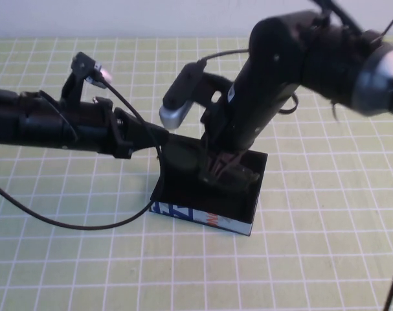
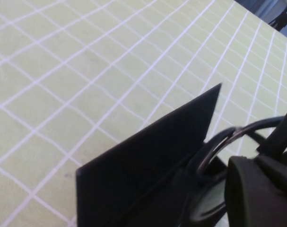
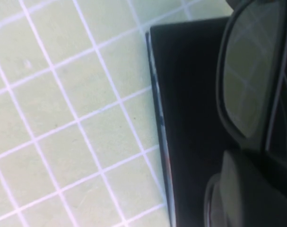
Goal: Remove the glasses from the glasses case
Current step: Pick up the glasses from the glasses case, then place the glasses on the table
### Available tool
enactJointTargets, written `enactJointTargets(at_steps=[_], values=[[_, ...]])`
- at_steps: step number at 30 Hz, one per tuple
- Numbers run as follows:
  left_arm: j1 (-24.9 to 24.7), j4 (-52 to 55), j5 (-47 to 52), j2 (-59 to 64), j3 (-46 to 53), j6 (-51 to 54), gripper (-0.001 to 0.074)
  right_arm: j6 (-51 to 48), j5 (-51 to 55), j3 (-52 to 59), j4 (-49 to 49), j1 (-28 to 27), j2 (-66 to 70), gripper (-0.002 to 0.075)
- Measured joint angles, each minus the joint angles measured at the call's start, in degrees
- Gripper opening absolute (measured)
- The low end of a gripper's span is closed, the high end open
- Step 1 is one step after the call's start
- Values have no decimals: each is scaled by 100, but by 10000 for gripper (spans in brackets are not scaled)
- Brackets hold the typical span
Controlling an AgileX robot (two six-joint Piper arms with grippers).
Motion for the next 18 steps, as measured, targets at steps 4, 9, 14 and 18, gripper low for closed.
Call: enactJointTargets(at_steps=[4, 9, 14, 18], values=[[0, 129, -7, -409, 0, -90, -4, 405, 198, 0, -142, 0, -465, 12], [0, 288, -295, -800, 0, -299, -4, 1692, 672, 0, -878, -13, -1039, 12], [0, 416, -397, -1049, 94, -439, -4, 2918, 774, 270, -1559, -128, -1594, 12], [0, 441, -700, -1350, 368, -482, -4, 3626, 489, 1052, -1643, -519, -2044, 12]])
